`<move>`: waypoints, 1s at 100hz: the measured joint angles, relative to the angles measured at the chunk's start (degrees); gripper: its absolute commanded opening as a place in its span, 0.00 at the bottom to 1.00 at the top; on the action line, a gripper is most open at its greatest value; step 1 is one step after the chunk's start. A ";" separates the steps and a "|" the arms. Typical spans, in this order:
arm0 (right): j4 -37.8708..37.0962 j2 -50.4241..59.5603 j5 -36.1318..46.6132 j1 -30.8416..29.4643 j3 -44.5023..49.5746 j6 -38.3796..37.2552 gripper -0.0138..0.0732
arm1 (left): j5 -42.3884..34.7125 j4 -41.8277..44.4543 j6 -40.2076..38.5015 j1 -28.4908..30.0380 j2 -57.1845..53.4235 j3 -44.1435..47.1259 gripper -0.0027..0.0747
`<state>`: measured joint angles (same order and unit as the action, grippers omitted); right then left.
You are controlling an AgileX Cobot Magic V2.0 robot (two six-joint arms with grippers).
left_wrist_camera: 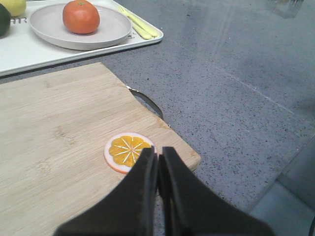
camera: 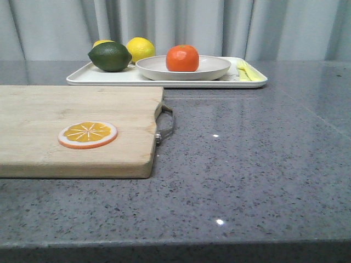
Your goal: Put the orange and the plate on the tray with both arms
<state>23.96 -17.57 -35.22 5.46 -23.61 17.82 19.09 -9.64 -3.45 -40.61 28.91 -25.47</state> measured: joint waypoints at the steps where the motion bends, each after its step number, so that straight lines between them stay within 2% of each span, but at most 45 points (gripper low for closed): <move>1: 0.00 0.00 0.00 0.00 0.00 0.00 0.08 | 0.00 0.00 0.00 0.00 0.00 0.11 0.01; 14: 0.00 0.00 0.00 0.00 0.00 0.00 0.08 | -0.66 0.00 0.00 1.71 0.00 0.75 0.01; 49: 0.05 0.00 0.00 0.00 0.00 0.00 0.08 | -2.79 0.00 0.00 11.41 -2.99 1.31 0.01; 82: 0.05 0.00 0.00 0.00 0.00 0.00 0.08 | -21.99 1.95 0.41 23.63 -11.61 13.97 0.01; 100: 0.05 0.00 0.00 0.00 0.00 0.00 0.08 | -24.71 2.32 0.45 29.53 -18.62 21.46 0.01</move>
<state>24.01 -17.57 -35.22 5.46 -23.61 17.82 -5.62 -7.32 -3.00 -11.07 10.29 -4.01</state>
